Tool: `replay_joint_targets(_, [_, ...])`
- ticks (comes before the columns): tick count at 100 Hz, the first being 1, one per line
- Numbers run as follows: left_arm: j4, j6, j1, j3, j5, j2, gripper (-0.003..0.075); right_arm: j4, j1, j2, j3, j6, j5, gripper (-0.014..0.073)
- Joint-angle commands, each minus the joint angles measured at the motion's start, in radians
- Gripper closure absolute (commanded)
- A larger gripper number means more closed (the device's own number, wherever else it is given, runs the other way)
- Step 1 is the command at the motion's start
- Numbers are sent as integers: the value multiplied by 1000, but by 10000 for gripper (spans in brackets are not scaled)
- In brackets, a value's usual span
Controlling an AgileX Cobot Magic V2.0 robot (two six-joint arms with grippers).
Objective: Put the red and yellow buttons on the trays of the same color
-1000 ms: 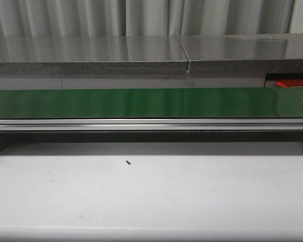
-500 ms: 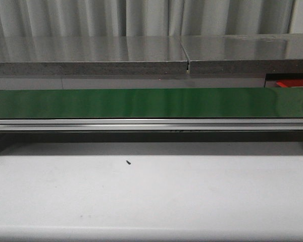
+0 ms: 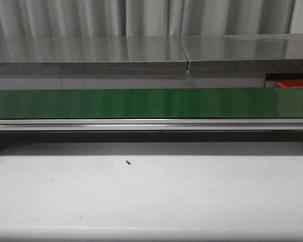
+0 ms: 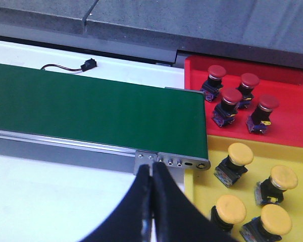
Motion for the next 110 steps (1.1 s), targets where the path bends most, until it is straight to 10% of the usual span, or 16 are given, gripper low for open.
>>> replay_joint_targets(1, [-21, -10, -7, -28, -70, 6, 739, 1, 2, -6, -23, -10, -51, 662])
replay_joint_targets(77, [-21, -10, -7, -28, -70, 6, 739, -24, 47, -35, 35, -5, -180, 662])
replay_joint_targets(110, [-21, -10, -7, -28, -70, 6, 739, -235, 104, -269, 318, 262, -394, 662])
